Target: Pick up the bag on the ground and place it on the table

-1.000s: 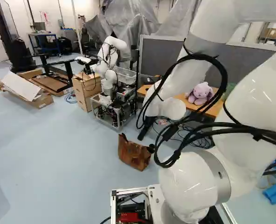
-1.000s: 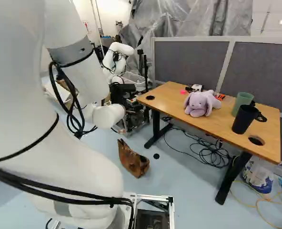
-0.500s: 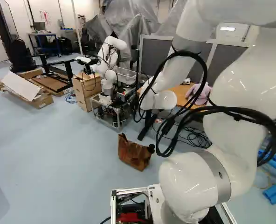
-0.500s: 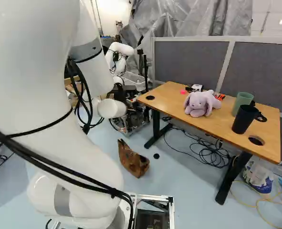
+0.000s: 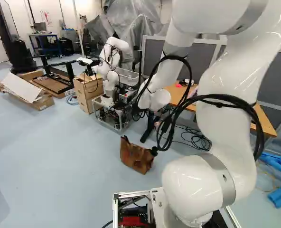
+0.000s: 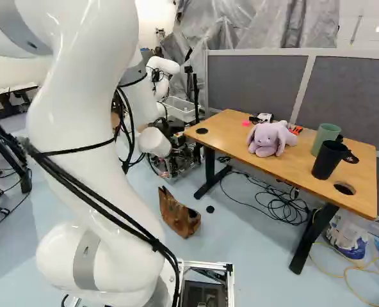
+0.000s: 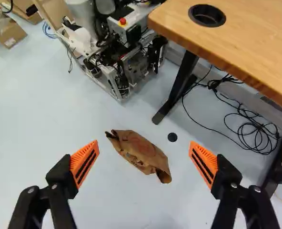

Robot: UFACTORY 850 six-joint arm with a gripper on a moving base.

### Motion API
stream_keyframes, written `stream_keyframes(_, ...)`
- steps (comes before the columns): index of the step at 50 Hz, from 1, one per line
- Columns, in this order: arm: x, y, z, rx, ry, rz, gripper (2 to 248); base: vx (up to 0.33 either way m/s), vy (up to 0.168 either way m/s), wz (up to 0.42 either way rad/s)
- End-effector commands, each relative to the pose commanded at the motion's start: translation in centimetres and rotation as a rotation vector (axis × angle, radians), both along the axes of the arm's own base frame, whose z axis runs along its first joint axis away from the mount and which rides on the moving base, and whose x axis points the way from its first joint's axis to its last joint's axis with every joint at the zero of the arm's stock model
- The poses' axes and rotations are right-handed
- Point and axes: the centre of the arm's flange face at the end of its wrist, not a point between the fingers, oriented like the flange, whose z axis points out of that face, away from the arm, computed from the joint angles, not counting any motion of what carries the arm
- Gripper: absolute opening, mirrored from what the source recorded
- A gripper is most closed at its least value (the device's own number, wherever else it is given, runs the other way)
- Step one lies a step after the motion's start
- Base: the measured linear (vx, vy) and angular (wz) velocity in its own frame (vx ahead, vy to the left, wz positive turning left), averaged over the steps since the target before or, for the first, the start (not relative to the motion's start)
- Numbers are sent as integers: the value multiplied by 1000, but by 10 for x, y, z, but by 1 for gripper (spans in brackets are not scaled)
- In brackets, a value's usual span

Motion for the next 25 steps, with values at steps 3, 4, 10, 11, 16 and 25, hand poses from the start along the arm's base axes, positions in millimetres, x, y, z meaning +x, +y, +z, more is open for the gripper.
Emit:
stream_keyframes(3,5,2,-5,-1,26,2,247,0,0,0)
stream_keyframes(4,7,3,-7,-1,35,2,247,0,0,0)
stream_keyframes(10,18,7,-17,-3,84,6,247,0,0,0)
stream_keyframes(11,19,8,-19,-4,91,7,247,0,0,0)
stream_keyframes(16,28,11,-28,-5,129,9,247,0,0,0)
stream_keyframes(25,33,14,-42,-8,196,8,247,0,0,0)
